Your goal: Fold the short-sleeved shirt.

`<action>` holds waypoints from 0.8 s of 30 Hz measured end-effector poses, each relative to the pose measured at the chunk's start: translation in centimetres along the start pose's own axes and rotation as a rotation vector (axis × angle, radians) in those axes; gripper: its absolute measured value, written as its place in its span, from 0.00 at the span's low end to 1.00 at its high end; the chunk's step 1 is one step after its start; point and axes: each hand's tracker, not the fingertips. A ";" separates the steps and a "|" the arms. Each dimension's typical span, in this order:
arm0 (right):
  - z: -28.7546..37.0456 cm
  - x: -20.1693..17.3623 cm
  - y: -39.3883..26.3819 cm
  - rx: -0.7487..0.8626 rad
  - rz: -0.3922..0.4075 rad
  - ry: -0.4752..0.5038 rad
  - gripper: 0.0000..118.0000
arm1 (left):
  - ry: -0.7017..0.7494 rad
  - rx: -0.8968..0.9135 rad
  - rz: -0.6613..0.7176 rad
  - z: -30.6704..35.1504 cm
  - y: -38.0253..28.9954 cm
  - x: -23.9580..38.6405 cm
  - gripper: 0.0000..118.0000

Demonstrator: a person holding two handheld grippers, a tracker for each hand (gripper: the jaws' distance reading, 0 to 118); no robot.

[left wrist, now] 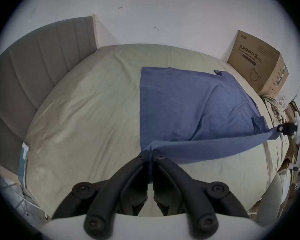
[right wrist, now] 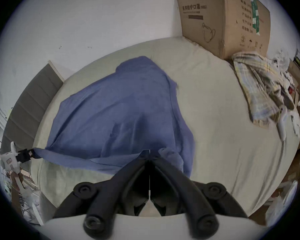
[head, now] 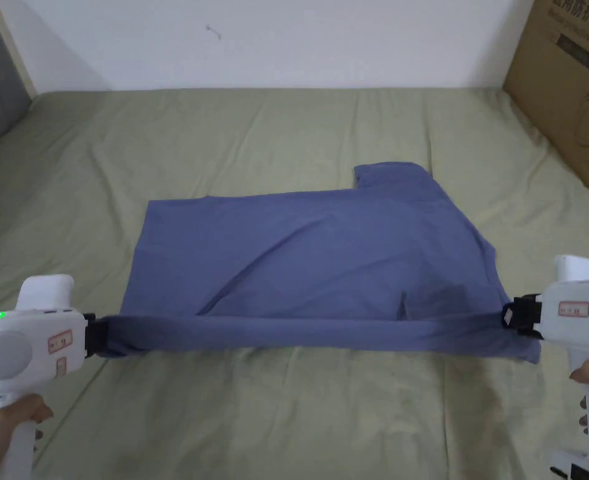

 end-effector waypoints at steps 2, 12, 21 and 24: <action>-1.2 -1.1 2.2 -0.030 0.060 -0.021 0.00 | 0.010 -0.019 -0.039 -1.6 2.2 0.2 0.03; -10.6 -1.4 8.2 -0.139 0.071 -0.088 0.05 | 0.084 -0.156 -0.150 -10.5 7.2 1.8 0.27; -8.1 -0.6 7.3 -0.084 0.054 -0.083 0.58 | 0.065 -0.053 -0.025 -7.8 5.8 0.6 0.86; -5.7 -0.7 6.6 -0.036 0.032 -0.049 0.57 | 0.017 -0.017 0.034 -5.5 4.9 0.1 0.85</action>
